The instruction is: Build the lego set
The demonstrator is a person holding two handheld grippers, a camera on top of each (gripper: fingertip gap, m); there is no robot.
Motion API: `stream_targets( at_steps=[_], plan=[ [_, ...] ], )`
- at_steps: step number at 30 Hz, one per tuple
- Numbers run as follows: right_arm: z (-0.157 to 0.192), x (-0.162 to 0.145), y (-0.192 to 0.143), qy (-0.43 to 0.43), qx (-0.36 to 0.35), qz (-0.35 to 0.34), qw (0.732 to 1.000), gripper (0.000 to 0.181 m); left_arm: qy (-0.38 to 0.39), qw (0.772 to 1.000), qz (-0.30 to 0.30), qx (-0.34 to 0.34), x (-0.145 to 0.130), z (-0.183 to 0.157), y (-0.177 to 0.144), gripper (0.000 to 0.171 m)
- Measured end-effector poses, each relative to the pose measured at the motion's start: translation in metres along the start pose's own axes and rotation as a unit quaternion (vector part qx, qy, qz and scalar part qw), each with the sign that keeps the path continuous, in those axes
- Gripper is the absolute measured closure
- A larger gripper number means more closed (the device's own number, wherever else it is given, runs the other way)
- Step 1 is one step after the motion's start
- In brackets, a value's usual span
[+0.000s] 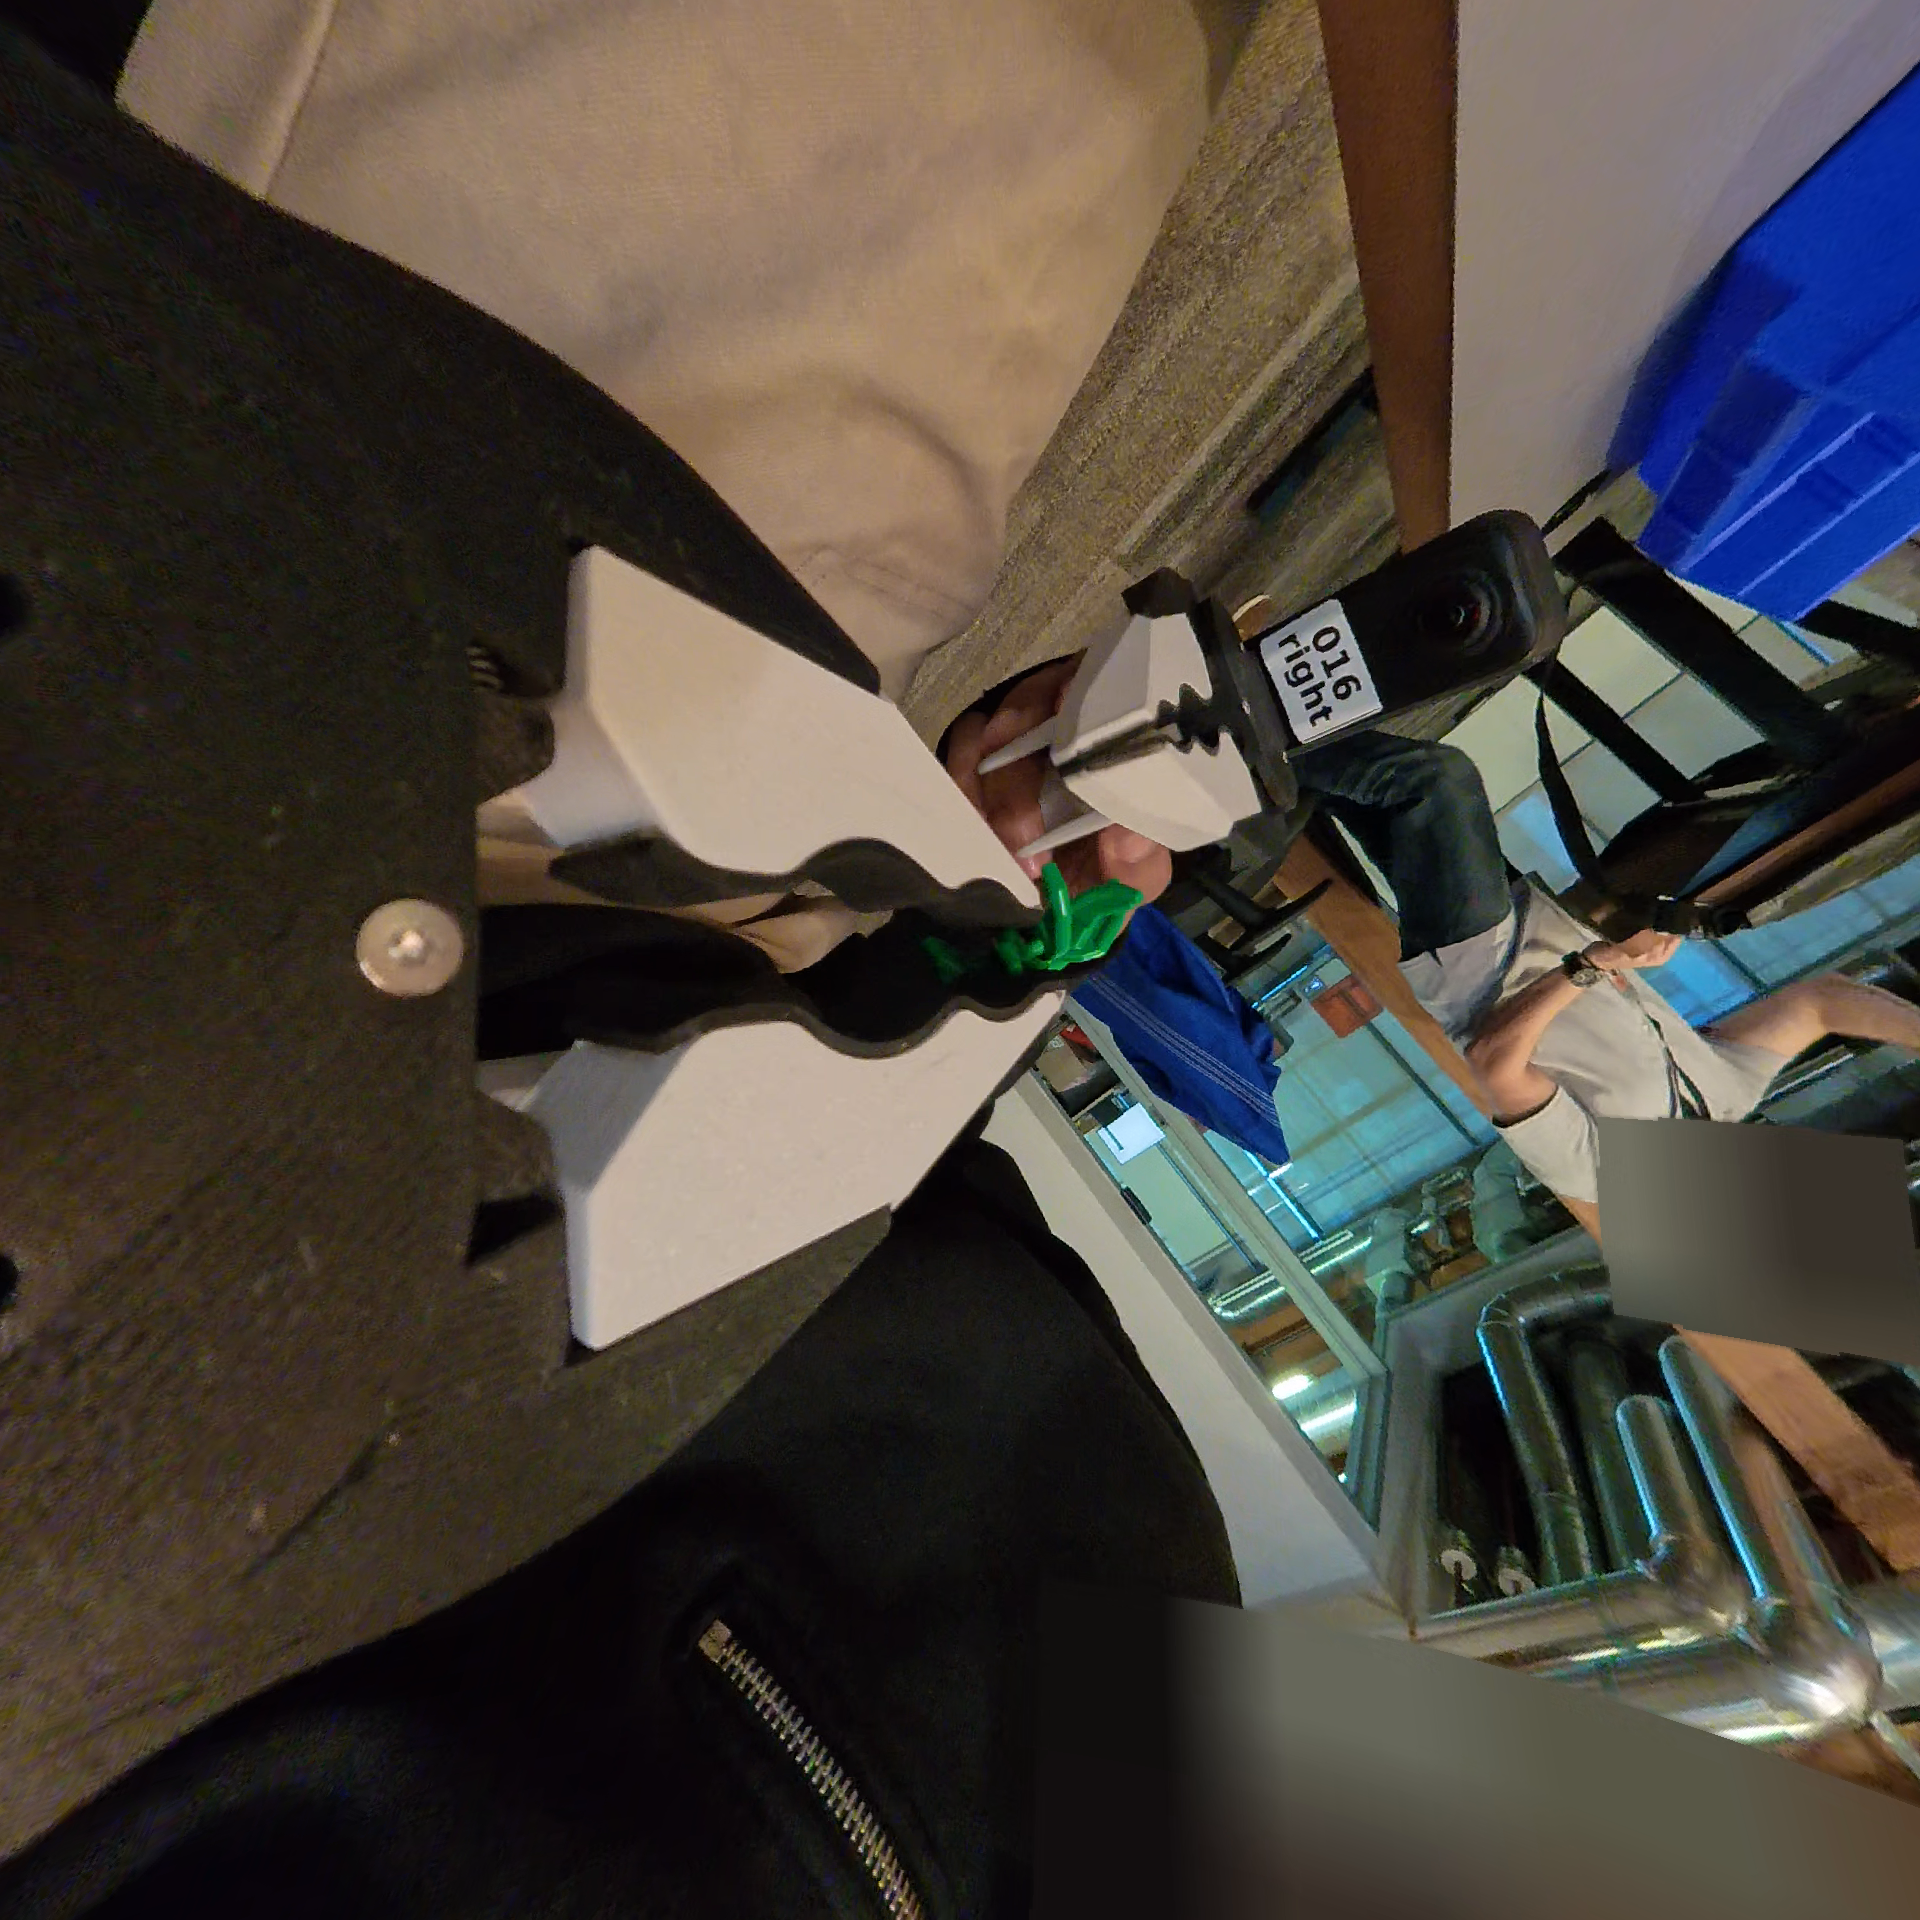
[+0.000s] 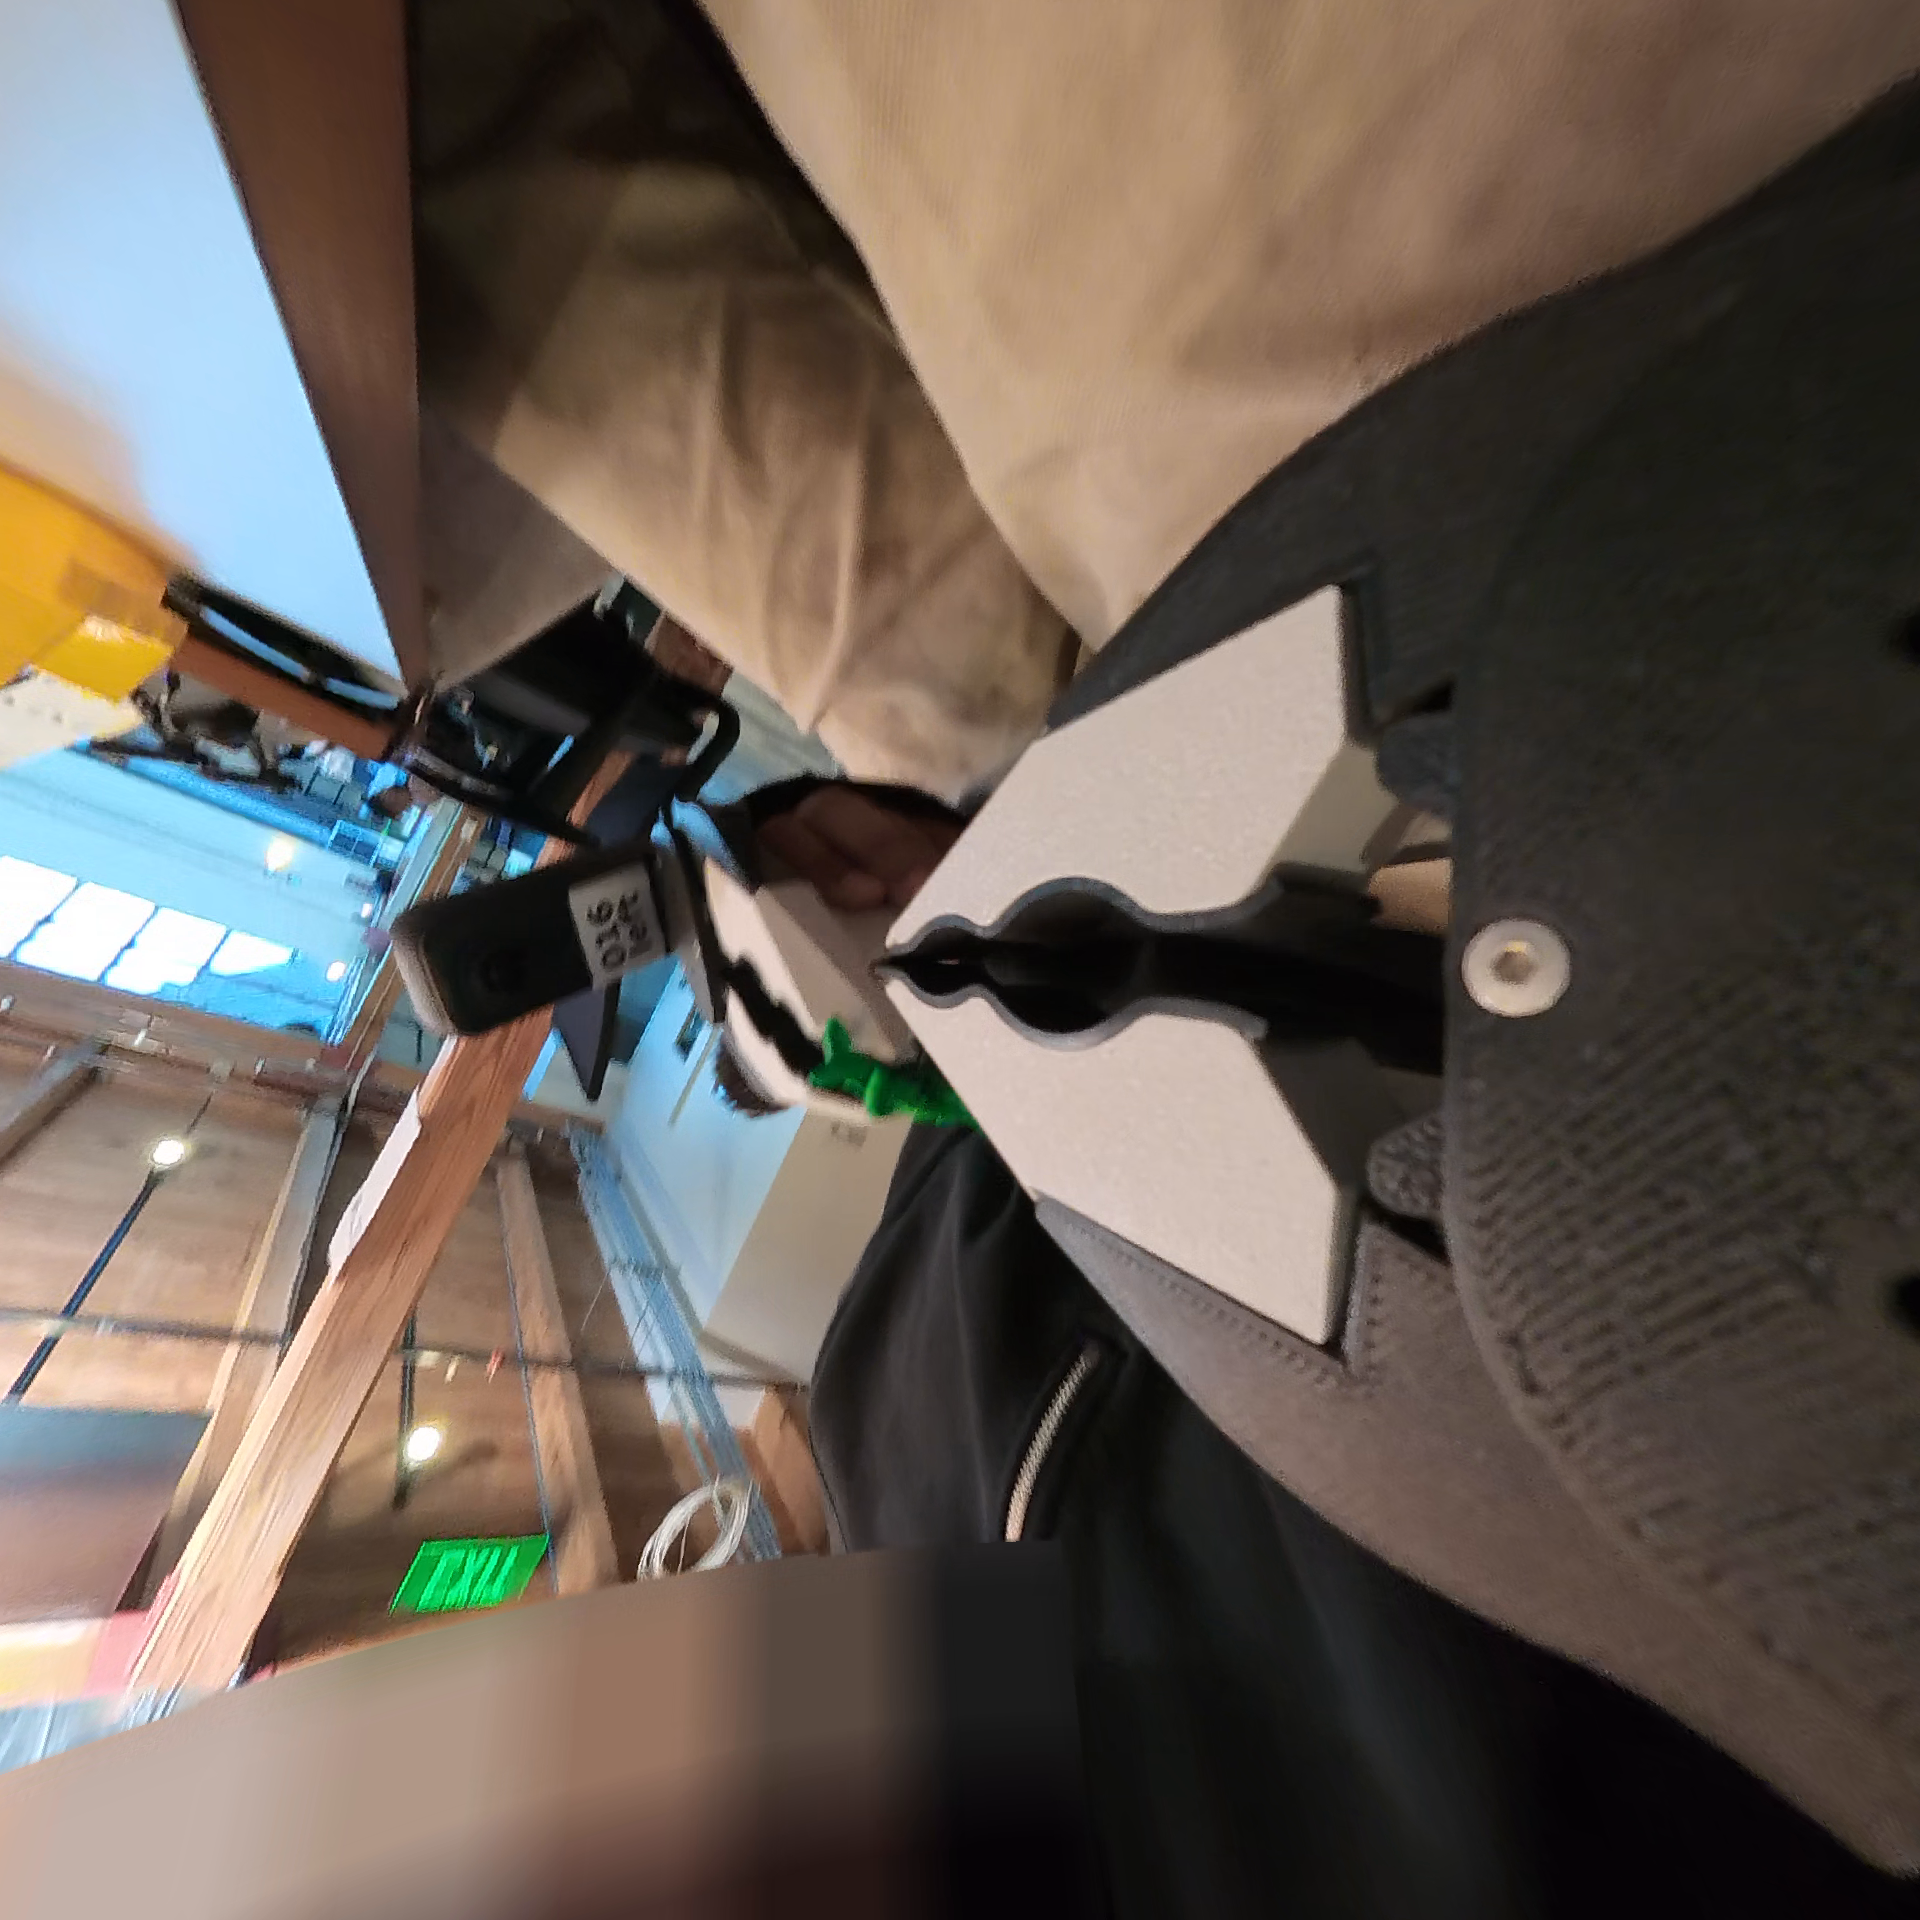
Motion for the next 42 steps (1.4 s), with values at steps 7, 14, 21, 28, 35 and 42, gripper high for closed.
stream_targets(
  at_steps=[7,14,21,28,35,42],
  plan=[
    [0.0,0.002,-0.001,-0.057,-0.053,0.014,0.997,0.181,0.005,1.0,-0.004,0.0,0.001,-0.001,0.0,0.165],
    [-0.003,0.006,0.001,-0.11,-0.106,0.024,0.988,0.181,0.017,1.0,-0.013,0.001,0.004,-0.005,-0.003,0.165],
    [-0.005,0.009,0.0,-0.108,-0.105,0.019,0.988,0.181,0.033,0.999,-0.01,-0.011,0.005,-0.012,0.002,0.164],
    [0.002,0.016,-0.002,-0.144,-0.127,0.022,0.981,0.181,0.054,0.998,-0.005,-0.014,0.006,-0.02,0.004,0.165],
    [0.088,0.081,0.006,-0.245,-0.128,0.019,0.961,0.181,0.096,0.995,-0.022,-0.015,0.017,-0.037,0.0,0.165],
    [0.107,0.162,0.071,-0.278,-0.113,0.034,0.953,0.181,0.134,0.989,-0.06,0.007,0.041,-0.045,-0.019,0.165]
  ],
)
Point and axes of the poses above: each gripper's, where its closed fingertips meet, y out along the fingers, x out of its top, z = x × y across the jaws, the point moved 10 cm from there along -y, back along the fingers, and after that the axes turned 14 degrees about -z, right-handed, at the moved point
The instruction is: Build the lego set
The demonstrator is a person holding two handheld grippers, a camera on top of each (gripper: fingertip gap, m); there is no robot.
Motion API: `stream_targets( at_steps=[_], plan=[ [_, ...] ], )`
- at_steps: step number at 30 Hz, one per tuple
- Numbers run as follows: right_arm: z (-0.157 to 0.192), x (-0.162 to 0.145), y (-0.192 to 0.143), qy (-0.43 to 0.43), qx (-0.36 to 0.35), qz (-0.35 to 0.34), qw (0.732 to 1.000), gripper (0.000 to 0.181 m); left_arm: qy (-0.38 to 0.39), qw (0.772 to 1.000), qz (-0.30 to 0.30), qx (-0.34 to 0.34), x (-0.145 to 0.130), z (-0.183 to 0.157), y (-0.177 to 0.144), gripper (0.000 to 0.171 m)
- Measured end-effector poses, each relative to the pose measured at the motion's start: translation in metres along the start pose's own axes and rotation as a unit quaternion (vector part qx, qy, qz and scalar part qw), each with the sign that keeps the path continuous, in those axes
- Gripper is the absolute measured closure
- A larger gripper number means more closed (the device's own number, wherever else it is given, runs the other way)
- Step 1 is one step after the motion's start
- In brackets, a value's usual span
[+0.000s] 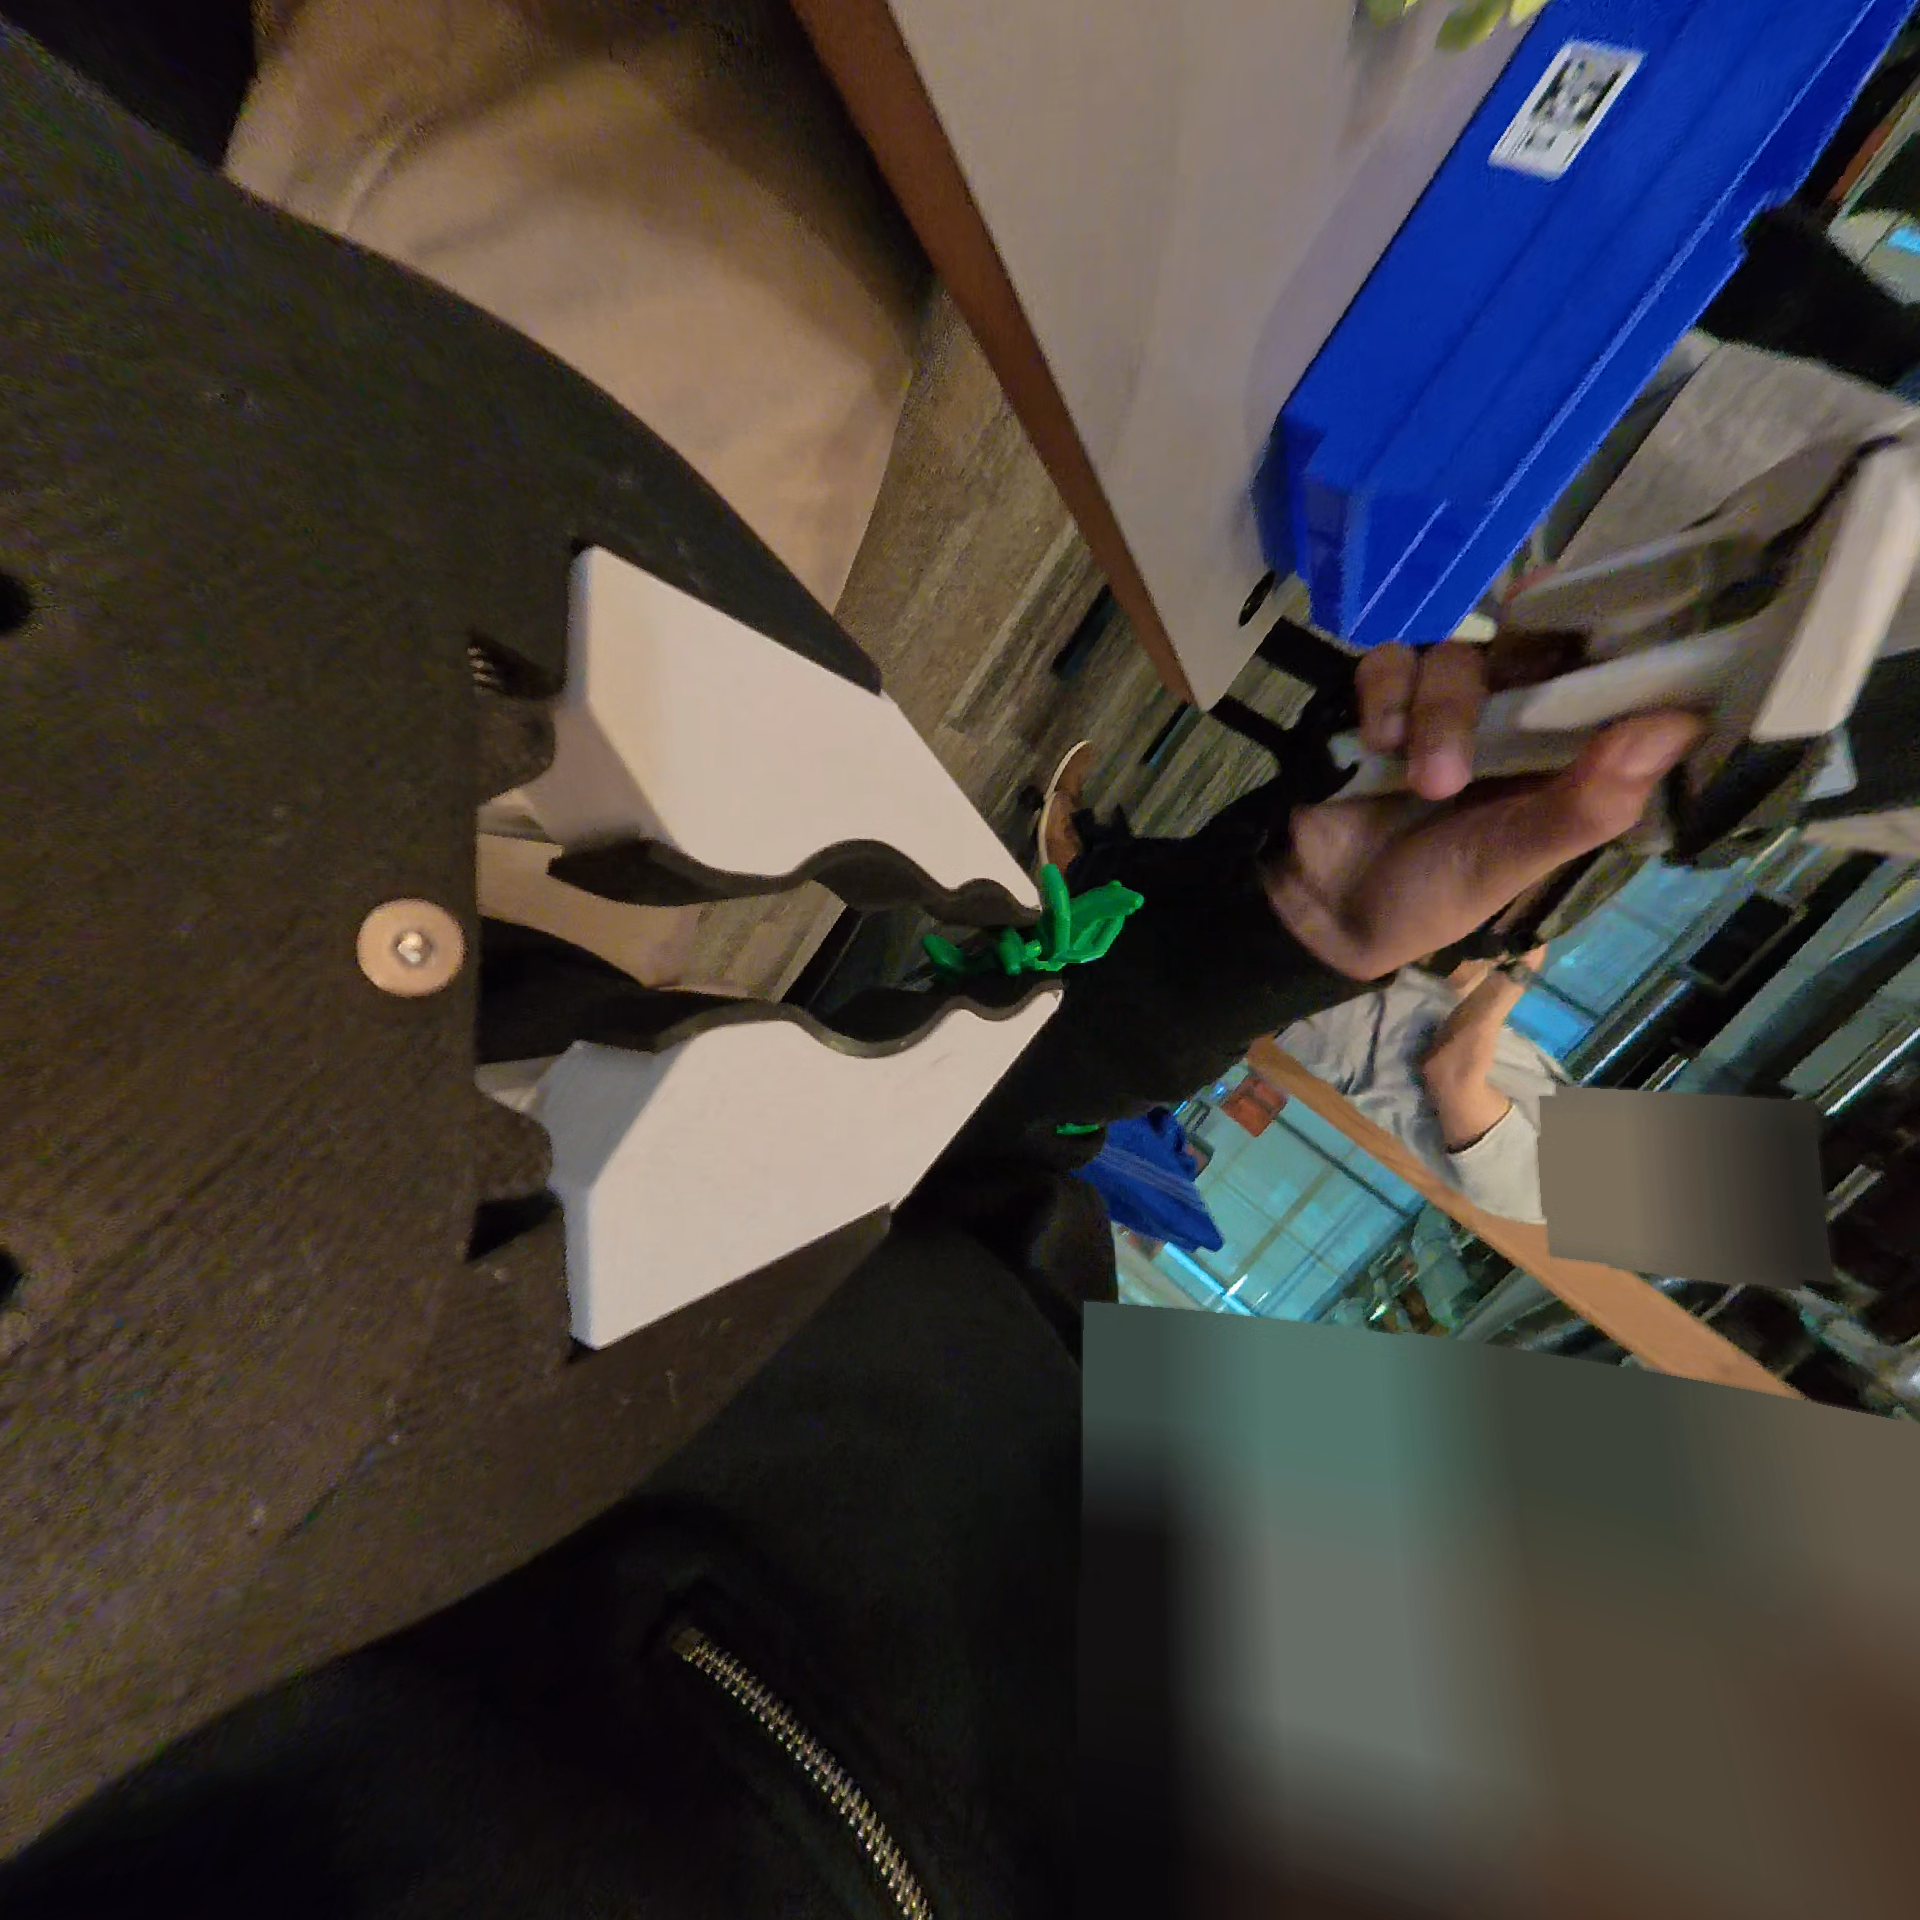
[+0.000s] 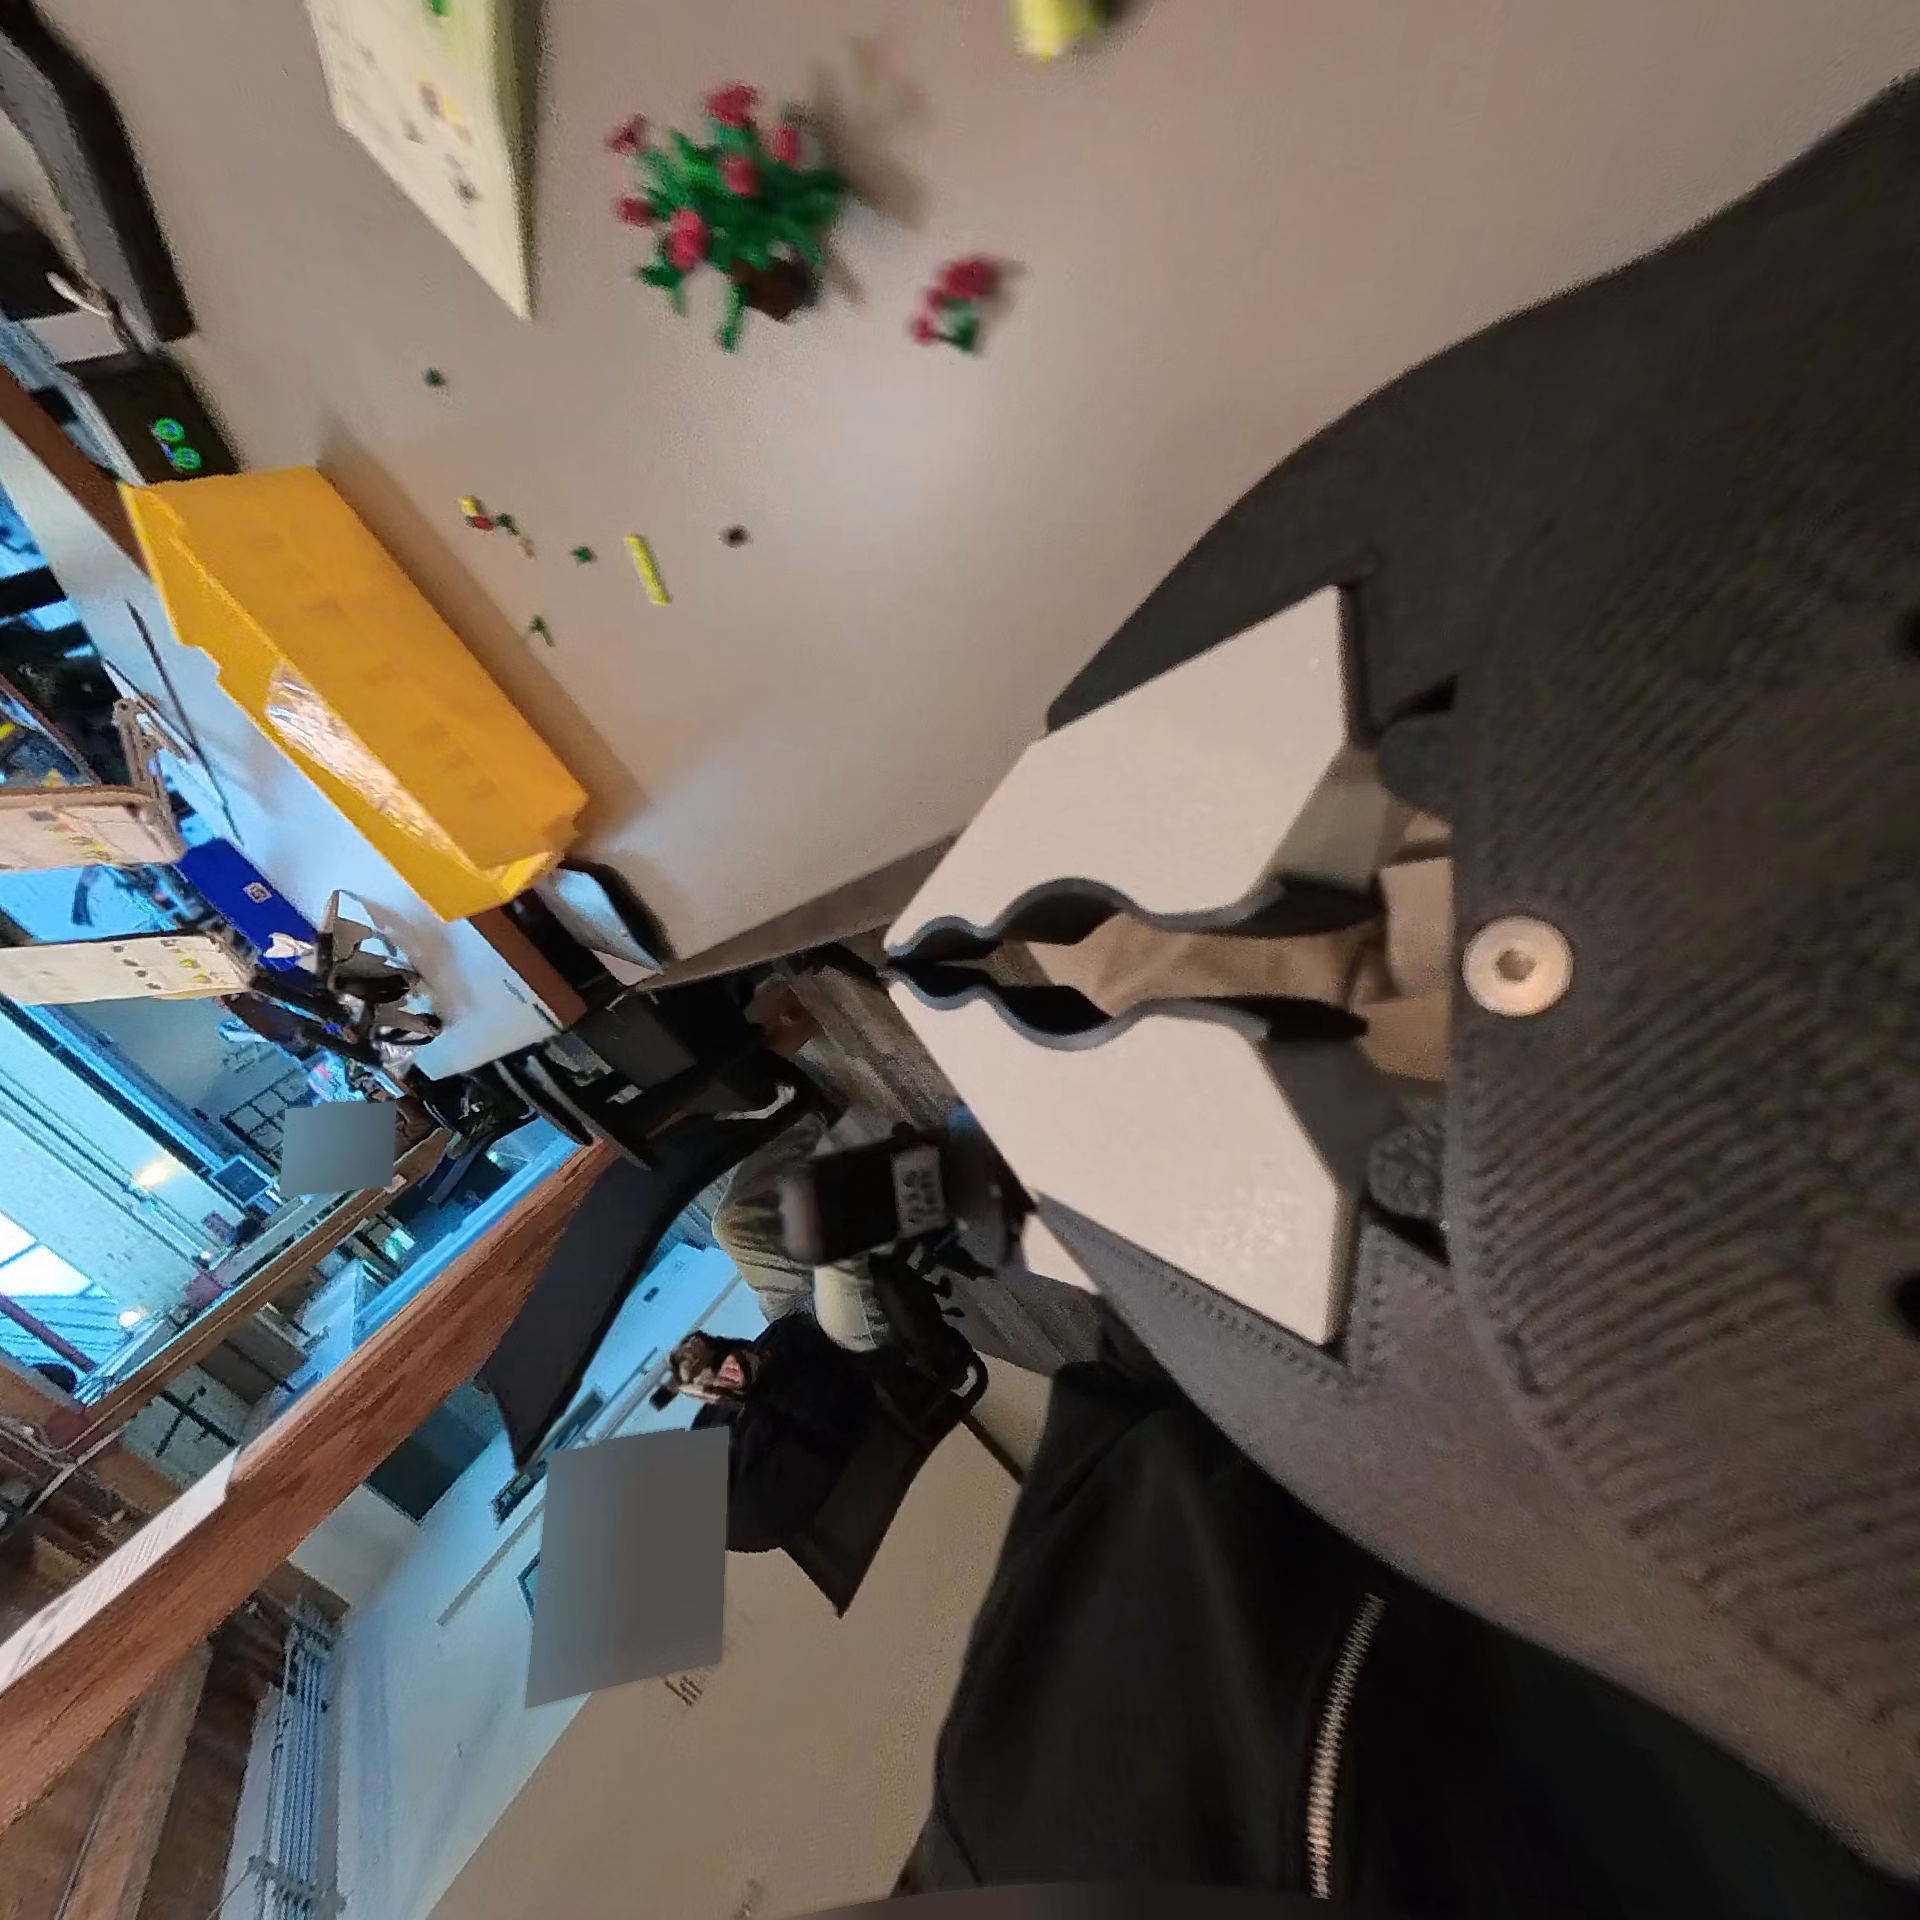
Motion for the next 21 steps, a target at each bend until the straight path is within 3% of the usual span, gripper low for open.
stream_targets(
  at_steps=[5,10,13,16,18,19,21],
  plan=[
    [-0.064,0.062,0.101,-0.037,0.025,0.023,0.999,0.181,0.02,0.998,-0.037,0.04,0.025,0.016,-0.029,0.165],
    [-0.121,0.104,0.204,-0.184,-0.006,0.06,0.981,0.181,0.021,0.994,-0.079,0.07,0.053,0.043,-0.058,0.165],
    [-0.135,0.114,0.244,-0.363,-0.073,0.104,0.923,0.181,0.035,0.993,-0.08,0.082,0.072,0.061,-0.066,0.166],
    [-0.146,0.112,0.266,-0.543,-0.14,0.165,0.812,0.181,0.047,0.993,-0.072,0.086,0.086,0.078,-0.067,0.165],
    [-0.151,0.108,0.271,-0.603,-0.164,0.195,0.756,0.181,0.042,0.994,-0.075,0.075,0.091,0.086,-0.066,0.165],
    [-0.152,0.107,0.27,-0.61,-0.169,0.204,0.747,0.181,0.034,0.994,-0.079,0.068,0.092,0.09,-0.065,0.165],
    [-0.15,0.111,0.257,-0.588,-0.186,0.22,0.756,0.181,0.028,0.994,-0.082,0.061,0.096,0.094,-0.063,0.165]
  ],
)
Point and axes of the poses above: each gripper's, where its closed fingertips meet, y out along the fingers, x out of its top, z = x × y across the jaws, the point moved 10 cm from there along -y, back along the fingers, and after that the axes turned 14 degrees about -z, right-handed, at the moved point
